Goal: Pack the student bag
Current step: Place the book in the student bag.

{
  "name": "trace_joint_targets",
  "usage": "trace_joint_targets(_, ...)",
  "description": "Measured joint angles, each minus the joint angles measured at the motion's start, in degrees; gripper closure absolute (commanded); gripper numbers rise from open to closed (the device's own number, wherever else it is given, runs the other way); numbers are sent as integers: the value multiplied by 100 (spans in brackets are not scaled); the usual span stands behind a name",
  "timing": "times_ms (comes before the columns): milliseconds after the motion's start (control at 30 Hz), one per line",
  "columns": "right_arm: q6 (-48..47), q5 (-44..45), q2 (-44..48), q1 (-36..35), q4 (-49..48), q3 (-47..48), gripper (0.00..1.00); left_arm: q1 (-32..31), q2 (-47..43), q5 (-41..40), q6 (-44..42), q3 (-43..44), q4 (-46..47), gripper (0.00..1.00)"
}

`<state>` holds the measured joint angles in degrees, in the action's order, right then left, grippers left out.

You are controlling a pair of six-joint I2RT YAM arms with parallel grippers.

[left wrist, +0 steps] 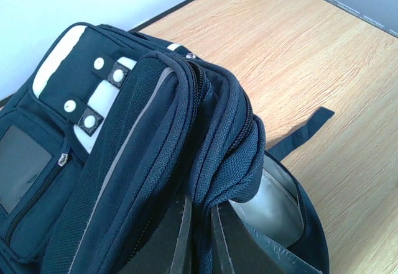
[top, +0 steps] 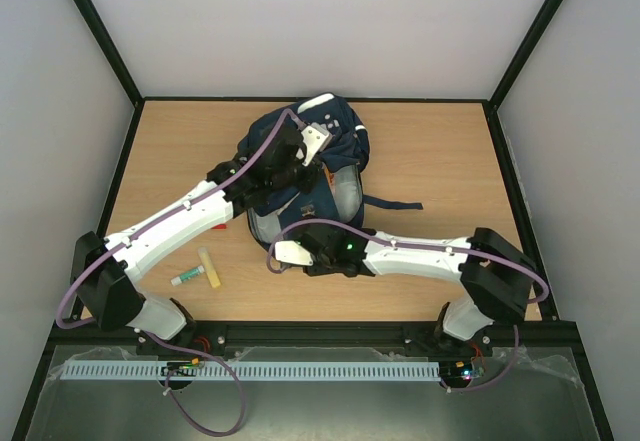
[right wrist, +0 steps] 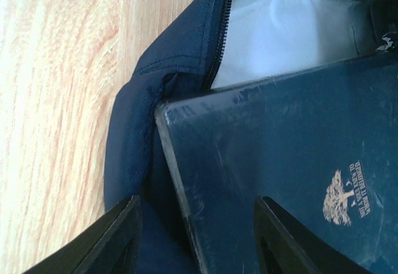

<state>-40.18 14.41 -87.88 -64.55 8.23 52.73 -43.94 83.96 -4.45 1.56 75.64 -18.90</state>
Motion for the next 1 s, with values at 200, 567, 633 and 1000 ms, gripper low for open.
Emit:
trace_joint_targets(200,-59,319,-409,-66,-382,127,56,0,-2,22,13,0,0,98)
trace_joint_targets(567,-144,752,-859,72,-778,271,75,0,-63,105,37,0,-9,98)
trace_joint_targets(633,-162,787,-911,203,-839,354,77,0,-66,127,42,0,-9,97)
trace_joint_targets(1000,-85,1014,-1325,605,-1346,699,81,26,-76,195,61,0,-9,98)
